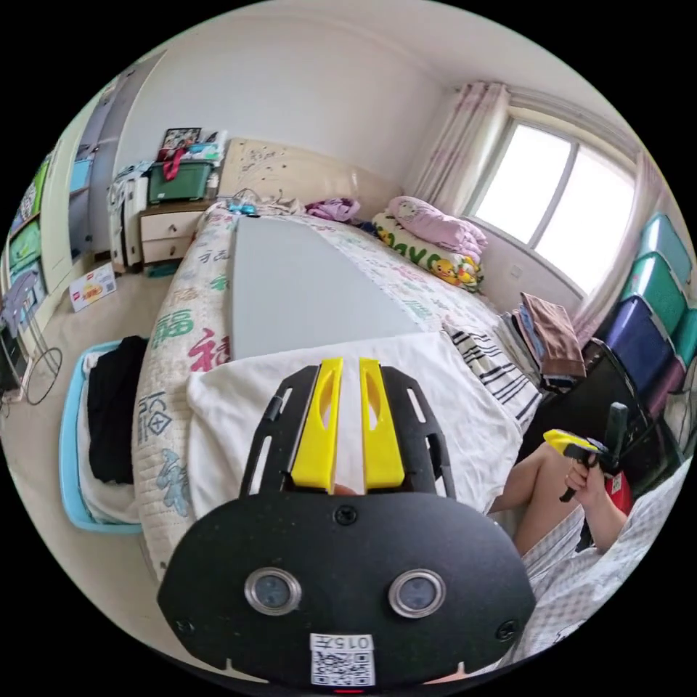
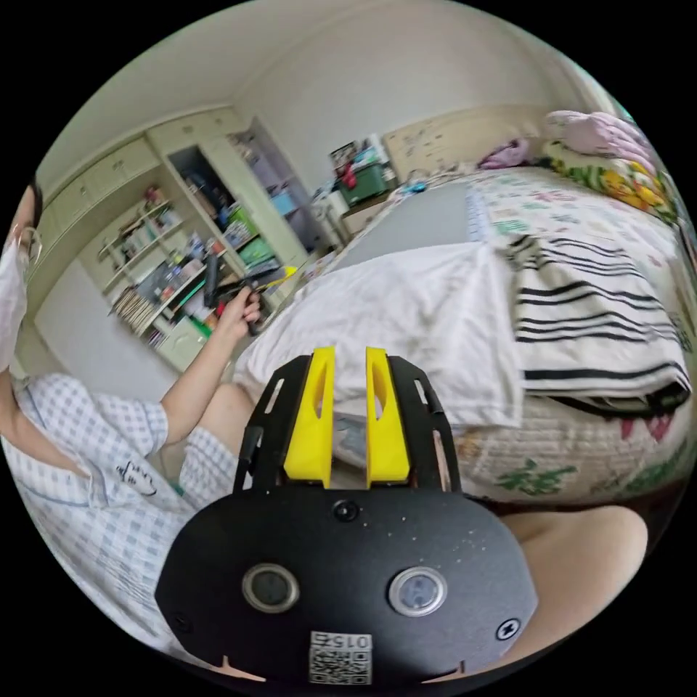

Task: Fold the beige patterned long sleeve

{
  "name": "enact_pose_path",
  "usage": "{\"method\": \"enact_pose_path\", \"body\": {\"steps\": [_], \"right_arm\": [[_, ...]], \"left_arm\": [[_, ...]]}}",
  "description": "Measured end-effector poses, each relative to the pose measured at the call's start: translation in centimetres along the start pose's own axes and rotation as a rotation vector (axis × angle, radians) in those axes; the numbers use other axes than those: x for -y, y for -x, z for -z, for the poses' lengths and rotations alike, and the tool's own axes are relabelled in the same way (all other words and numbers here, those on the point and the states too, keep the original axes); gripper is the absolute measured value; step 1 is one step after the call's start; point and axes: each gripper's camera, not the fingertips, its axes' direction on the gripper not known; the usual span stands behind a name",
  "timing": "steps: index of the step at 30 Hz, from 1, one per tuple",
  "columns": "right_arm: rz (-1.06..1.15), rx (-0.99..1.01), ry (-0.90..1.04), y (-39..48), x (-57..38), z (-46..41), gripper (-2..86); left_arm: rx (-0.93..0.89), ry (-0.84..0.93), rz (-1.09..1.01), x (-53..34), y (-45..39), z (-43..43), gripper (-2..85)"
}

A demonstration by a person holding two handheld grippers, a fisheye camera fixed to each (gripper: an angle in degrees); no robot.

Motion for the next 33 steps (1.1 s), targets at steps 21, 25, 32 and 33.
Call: {"method": "enact_pose_path", "body": {"steps": [21, 25, 32, 33], "right_arm": [[-0.303, -0.065, -0.061, -14.3, -6.7, 1.4, 9.4], [-0.224, 0.018, -0.102, -14.0, -7.2, 1.8, 4.4], [-0.249, -0.004, -0.161, -14.1, -7.9, 3.4, 0.9], [-0.242, -0.032, -0.179, -13.8, -7.8, 4.2, 0.8]], "left_arm": [[-0.084, 0.510, -0.247, 11.5, -32.6, -43.6, 13.3], [0.113, 0.600, -0.253, 10.6, -33.0, -50.8, 10.3], [0.154, 0.583, -0.318, 11.5, -32.9, -49.4, 1.8], [0.141, 0.568, -0.310, 11.9, -32.8, -48.7, 1.7]]}}
